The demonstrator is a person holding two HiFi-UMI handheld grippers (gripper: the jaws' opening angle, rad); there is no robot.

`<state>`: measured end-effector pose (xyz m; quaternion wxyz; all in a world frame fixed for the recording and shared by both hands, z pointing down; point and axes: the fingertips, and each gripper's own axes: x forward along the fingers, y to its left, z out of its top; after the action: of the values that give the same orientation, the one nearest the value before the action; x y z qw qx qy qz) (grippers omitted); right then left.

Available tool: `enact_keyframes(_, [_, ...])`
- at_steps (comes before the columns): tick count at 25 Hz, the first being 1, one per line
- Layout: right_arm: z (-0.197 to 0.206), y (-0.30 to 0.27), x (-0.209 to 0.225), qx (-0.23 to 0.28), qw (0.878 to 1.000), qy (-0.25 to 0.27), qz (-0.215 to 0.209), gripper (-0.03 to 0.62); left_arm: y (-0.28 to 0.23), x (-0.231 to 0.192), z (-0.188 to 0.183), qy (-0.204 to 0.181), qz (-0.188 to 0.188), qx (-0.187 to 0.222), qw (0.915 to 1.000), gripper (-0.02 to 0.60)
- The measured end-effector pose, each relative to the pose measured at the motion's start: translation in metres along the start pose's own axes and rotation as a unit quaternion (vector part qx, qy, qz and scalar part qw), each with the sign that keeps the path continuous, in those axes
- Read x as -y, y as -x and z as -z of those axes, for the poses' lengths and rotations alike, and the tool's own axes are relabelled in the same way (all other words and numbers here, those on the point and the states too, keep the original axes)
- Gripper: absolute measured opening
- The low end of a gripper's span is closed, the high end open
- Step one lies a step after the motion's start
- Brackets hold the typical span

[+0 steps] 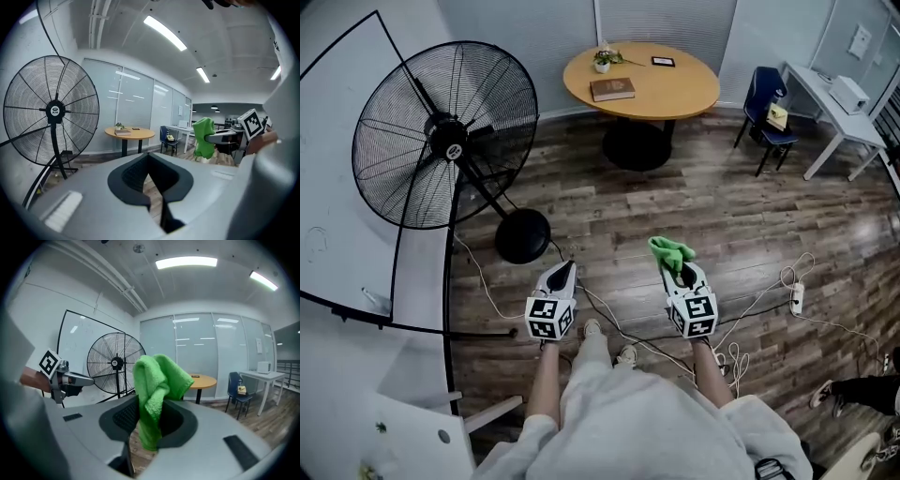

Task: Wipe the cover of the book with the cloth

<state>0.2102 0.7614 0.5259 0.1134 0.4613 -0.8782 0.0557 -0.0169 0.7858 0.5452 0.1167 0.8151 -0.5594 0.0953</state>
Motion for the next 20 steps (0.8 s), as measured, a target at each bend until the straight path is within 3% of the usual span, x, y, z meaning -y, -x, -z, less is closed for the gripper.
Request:
enact_keyframes(10, [-0.001, -0.029, 0.011, 0.001, 1.0, 0.002, -0.005, 0.107, -0.024, -0.013, 0.003, 0.002, -0.005, -0.007, 1.0, 0.009])
enact_keyframes(20, [-0.006, -0.086, 0.038, -0.007, 1.0, 0.006, -0.004, 0.107, -0.086, -0.043, -0.001, 0.013, -0.001, -0.01, 0.9999, 0.009])
